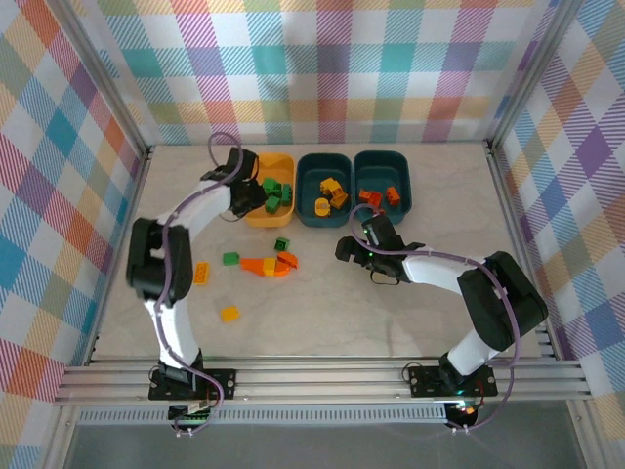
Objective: Sort the legos into containers by color
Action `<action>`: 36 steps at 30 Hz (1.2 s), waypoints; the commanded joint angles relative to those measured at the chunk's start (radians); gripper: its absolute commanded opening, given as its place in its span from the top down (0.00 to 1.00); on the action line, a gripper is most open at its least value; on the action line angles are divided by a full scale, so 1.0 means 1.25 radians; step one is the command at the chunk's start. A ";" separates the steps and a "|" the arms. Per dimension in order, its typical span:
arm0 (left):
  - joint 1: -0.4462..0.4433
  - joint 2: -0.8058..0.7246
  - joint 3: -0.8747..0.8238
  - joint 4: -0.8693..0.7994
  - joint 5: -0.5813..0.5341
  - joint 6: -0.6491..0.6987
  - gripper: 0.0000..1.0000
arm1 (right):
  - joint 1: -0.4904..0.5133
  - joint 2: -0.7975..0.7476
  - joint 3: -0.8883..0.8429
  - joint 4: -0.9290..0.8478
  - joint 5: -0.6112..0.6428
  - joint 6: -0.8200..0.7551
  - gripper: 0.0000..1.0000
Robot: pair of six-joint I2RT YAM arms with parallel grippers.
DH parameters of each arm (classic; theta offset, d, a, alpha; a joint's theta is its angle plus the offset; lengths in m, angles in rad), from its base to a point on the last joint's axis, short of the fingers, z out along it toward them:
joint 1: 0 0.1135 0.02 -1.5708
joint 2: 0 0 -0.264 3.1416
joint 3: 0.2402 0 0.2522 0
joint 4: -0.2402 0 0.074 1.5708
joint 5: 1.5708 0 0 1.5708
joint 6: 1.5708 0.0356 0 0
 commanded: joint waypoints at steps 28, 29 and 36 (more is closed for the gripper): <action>-0.018 -0.338 -0.496 0.080 -0.100 0.045 0.25 | 0.005 0.016 0.027 0.010 -0.043 0.002 0.02; -0.014 -0.339 -0.498 0.084 -0.102 0.043 0.26 | 0.005 0.012 0.026 0.009 -0.042 0.000 0.02; 0.024 -0.292 -0.484 0.073 -0.125 0.039 0.29 | 0.005 0.027 0.035 0.007 -0.058 -0.001 0.02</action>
